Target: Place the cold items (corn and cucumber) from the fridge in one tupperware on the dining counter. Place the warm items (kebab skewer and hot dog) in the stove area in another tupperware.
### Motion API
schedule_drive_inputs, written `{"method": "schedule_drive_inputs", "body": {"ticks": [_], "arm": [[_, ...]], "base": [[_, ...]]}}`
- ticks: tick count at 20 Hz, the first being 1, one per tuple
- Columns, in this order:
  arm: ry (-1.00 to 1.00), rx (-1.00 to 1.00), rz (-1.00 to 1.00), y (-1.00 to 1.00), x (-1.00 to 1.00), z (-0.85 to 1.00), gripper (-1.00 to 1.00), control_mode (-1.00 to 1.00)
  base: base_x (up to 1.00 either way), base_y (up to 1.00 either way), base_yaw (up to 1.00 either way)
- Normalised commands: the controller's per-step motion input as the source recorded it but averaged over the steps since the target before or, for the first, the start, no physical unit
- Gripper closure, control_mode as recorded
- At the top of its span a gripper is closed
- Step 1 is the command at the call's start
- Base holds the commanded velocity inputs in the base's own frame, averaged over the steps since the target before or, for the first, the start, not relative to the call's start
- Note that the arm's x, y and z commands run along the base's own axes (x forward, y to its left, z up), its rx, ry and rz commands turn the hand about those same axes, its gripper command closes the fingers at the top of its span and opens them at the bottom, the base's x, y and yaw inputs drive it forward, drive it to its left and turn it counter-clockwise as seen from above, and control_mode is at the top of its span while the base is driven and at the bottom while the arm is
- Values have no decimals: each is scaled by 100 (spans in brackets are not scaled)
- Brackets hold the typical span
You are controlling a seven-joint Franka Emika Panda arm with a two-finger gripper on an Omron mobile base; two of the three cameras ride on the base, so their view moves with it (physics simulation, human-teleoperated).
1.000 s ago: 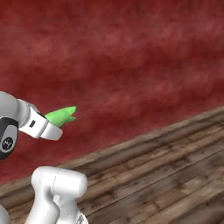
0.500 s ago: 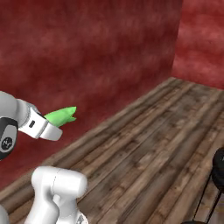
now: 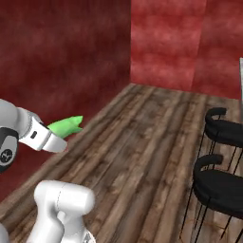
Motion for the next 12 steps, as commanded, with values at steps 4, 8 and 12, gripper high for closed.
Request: {"method": "schedule_drive_inputs", "body": {"ticks": [4, 8, 12], "arm": [[0, 0, 0, 0, 0, 0, 100, 100], [0, 0, 0, 0, 0, 0, 100, 100], [0, 0, 0, 0, 0, 0, 100, 100]], "base": [[87, 0, -54], [68, 15, -66], [42, 29, -65]]}}
